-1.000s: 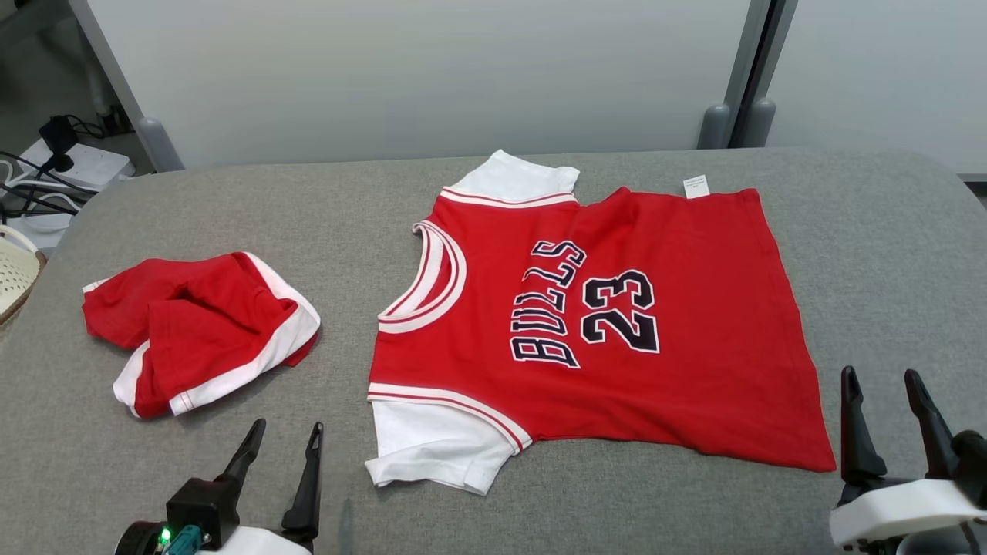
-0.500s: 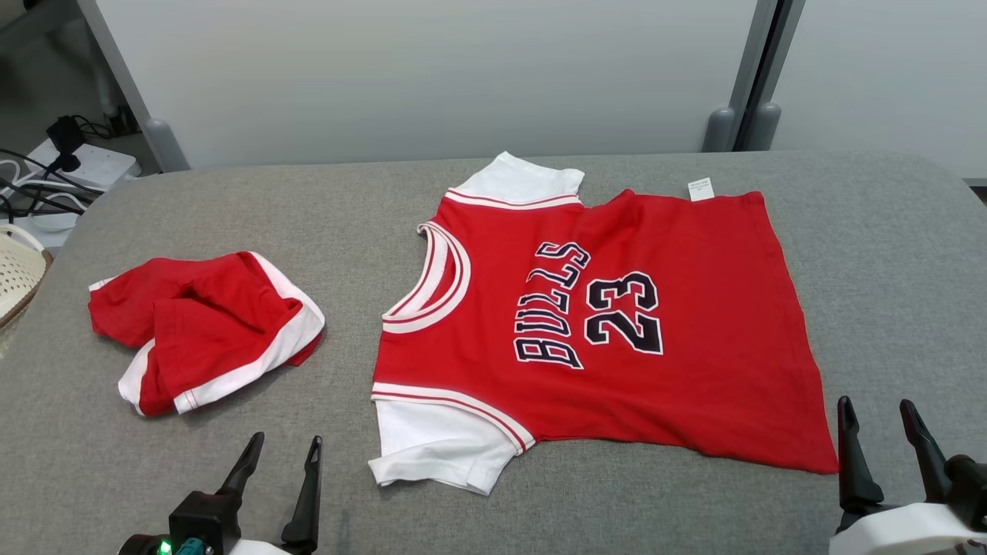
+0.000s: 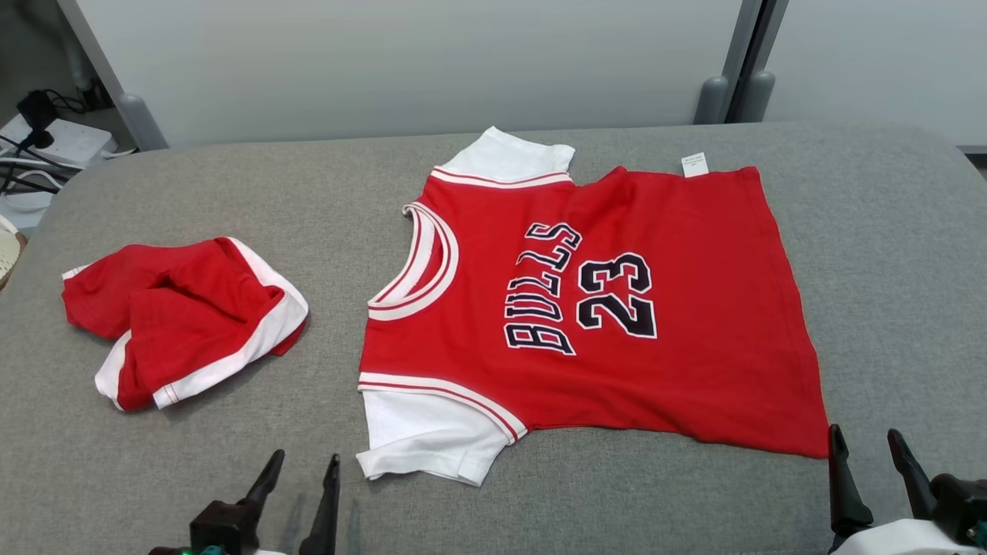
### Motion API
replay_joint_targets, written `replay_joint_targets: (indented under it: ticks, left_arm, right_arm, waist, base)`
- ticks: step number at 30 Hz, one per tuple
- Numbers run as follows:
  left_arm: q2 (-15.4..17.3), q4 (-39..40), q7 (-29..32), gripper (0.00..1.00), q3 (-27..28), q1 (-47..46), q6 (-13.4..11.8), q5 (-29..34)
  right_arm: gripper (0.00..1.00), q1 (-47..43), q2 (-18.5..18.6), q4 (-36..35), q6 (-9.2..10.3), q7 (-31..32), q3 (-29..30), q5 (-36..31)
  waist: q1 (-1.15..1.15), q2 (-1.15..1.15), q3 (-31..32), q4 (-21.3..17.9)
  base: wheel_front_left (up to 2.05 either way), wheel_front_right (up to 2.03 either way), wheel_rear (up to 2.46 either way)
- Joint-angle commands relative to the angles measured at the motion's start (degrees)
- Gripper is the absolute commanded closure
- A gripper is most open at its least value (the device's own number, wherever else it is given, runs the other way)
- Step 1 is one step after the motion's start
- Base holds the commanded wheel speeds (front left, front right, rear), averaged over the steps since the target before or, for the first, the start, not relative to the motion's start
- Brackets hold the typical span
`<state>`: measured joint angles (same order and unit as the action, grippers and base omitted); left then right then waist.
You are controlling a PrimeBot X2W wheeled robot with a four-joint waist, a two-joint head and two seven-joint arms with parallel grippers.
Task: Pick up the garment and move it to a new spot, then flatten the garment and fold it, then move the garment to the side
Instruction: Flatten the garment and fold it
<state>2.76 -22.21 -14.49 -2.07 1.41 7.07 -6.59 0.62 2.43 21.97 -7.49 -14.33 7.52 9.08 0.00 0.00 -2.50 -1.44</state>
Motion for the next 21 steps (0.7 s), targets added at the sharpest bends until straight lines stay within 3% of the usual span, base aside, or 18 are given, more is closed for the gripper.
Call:
replay_joint_targets:
  ticks: [1,11,21]
  left_arm:
    - [0.4,1.0,-0.5,0.0,1.0,-1.3,0.4,-0.4]
    - [2.0,-1.3,-0.5,0.0,-5.3,-3.0,0.4,-4.1]
    - [4.3,-3.3,-0.5,0.0,-10.3,-5.9,0.4,-12.4]
  right_arm:
    - [0.0,1.5,0.8,-0.6,0.0,-0.7,-1.0,0.1]
    - [0.0,3.5,0.5,4.1,0.0,-0.7,0.2,-0.5]
    - [0.0,6.1,0.5,5.0,0.0,-0.7,-0.6,0.8]
  waist:
    - [0.0,0.0,-0.4,-0.2]
    - [0.0,0.0,-4.3,-0.8]
    - [0.0,0.0,-7.0,-1.9]
  base:
    - [0.0,0.0,0.0]
    - [0.0,0.0,0.0]
    - [0.0,0.0,0.0]
